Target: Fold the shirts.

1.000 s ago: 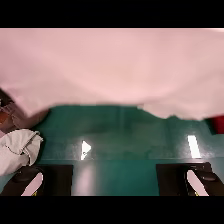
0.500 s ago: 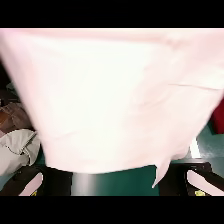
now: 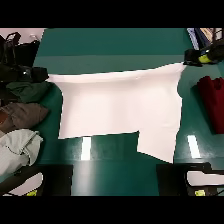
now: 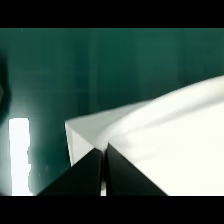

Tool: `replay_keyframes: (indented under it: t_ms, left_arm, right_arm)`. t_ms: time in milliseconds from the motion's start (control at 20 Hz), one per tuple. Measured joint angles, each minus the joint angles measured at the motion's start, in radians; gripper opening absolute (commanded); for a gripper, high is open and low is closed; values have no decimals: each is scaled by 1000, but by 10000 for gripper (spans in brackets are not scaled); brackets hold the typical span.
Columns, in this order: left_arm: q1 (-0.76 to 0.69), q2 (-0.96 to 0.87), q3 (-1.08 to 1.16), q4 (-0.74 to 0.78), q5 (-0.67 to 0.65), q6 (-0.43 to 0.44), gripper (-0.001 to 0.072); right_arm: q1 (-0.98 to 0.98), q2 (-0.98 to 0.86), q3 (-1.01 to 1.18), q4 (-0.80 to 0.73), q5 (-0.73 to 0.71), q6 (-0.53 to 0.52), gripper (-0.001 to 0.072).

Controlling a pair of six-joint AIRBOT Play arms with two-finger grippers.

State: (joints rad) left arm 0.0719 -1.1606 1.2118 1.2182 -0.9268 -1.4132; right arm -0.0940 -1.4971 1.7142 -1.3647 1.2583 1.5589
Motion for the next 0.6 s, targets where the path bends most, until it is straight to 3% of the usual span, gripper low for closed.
replay_keyframes:
  t_ms: [350, 600]
  left_arm:
    - [0, -66, -16, 0, 259, 0, 29]
    - [0, -101, -18, 16, 257, 11, 29]
  right_arm:
    - [21, -80, -16, 3, -224, 18, 12]
    - [0, -90, -21, -2, -235, 21, 12]
